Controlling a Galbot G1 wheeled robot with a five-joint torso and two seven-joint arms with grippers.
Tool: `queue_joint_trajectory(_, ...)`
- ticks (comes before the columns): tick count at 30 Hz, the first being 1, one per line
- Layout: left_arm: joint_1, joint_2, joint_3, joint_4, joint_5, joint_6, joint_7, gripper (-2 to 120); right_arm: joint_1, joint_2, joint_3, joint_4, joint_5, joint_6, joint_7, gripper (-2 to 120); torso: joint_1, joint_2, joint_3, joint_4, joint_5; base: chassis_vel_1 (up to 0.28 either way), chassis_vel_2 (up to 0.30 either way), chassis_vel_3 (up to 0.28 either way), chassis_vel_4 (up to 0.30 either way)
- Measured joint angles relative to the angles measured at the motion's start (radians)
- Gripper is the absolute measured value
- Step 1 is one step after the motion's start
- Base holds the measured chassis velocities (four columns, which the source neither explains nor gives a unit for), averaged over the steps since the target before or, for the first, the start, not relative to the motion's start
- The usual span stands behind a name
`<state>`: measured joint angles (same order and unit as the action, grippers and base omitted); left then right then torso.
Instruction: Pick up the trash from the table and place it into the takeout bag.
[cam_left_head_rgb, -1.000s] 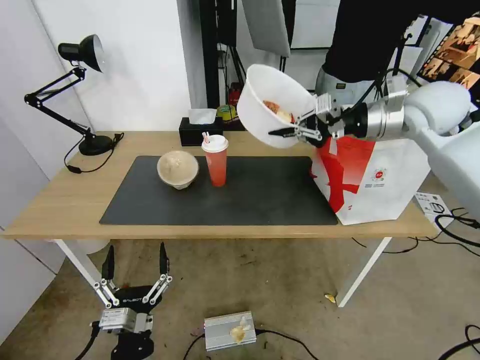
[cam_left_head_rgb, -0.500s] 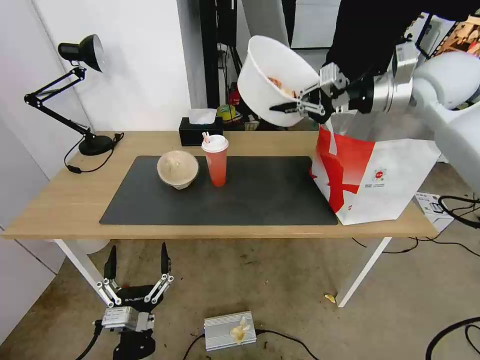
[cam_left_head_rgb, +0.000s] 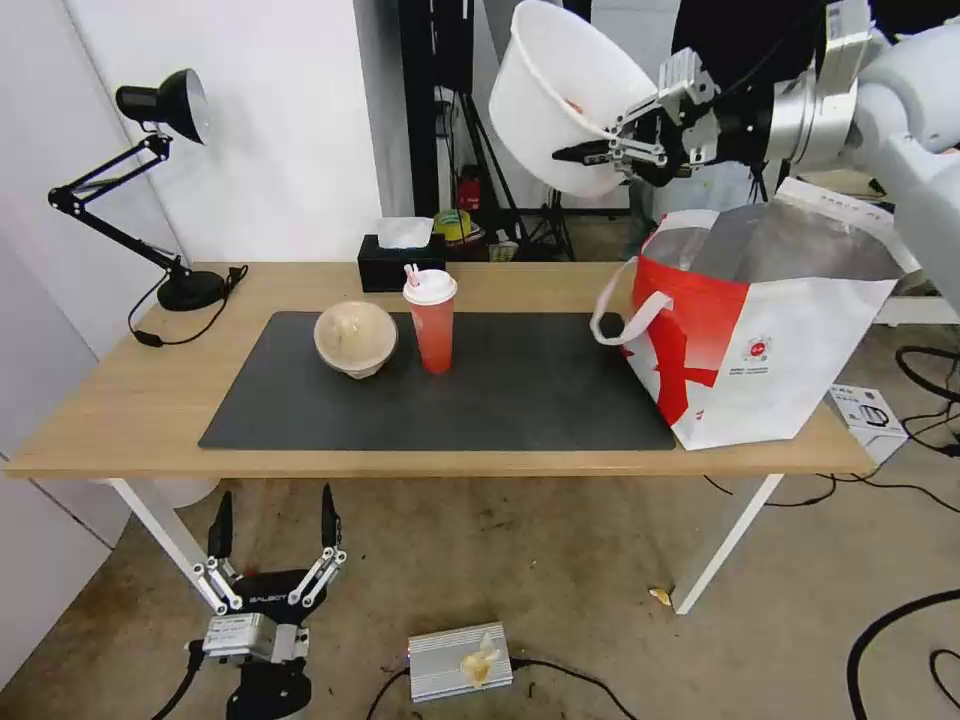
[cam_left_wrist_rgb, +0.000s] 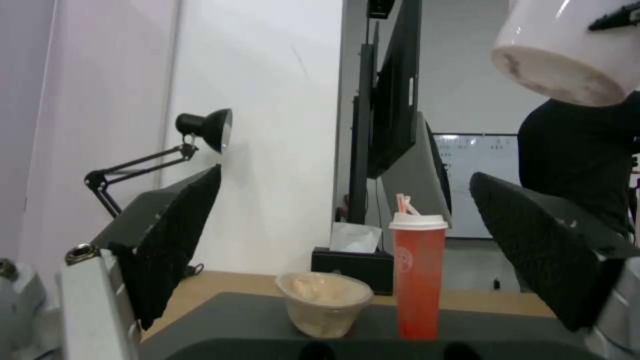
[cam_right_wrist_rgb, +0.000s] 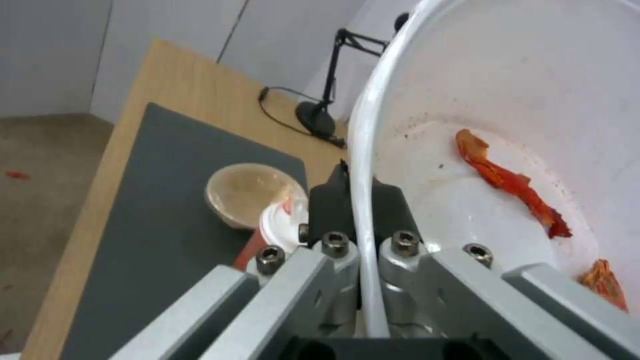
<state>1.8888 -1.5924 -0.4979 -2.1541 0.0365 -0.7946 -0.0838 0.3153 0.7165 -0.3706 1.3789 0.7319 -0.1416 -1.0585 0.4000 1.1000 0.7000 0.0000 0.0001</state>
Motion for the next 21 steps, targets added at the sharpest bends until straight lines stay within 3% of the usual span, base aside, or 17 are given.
queue_joint_trajectory(8, -0.001, 0.0, 0.0, 0.005, -0.001, -0.002, 0.0, 100, -0.046, -0.018, 0.021, -0.037, -0.034, 0.005, -0.015, 0, 0.0, 0.0, 0.0, -0.0001, 0.0, 0.0, 0.0, 0.0, 0.0)
queue_joint_trajectory(21, -0.007, 0.0, 0.006, 0.017, 0.0, -0.002, 0.0, 100, -0.216, -0.071, 0.142, -0.144, -0.115, 0.051, -0.032, 0, 0.0, 0.0, 0.0, -0.0001, 0.0002, 0.0, 0.0, 0.0, 0.0)
